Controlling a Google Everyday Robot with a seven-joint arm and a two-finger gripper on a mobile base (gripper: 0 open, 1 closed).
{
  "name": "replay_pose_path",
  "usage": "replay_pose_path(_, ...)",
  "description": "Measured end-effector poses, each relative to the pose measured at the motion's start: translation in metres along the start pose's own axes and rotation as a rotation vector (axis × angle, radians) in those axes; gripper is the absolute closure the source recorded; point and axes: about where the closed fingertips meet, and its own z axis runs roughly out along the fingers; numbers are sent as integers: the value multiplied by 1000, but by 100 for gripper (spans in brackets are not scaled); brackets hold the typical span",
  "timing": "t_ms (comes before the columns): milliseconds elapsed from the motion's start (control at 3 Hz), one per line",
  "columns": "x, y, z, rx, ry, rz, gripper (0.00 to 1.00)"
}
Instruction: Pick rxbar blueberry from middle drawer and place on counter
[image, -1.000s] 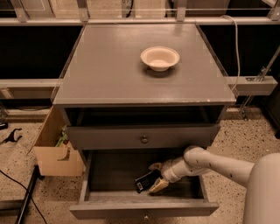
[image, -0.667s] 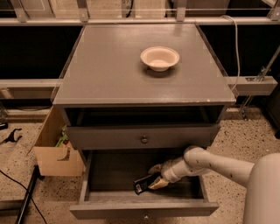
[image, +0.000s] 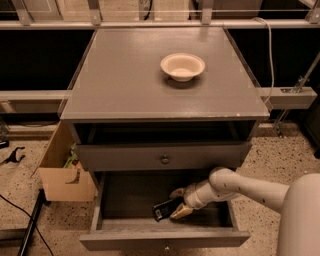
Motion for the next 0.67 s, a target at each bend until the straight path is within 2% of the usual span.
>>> replay_pose_path(333,2,1,0,1,18,-6,54)
replay_pose_path(667,4,2,0,3,25,-6,56)
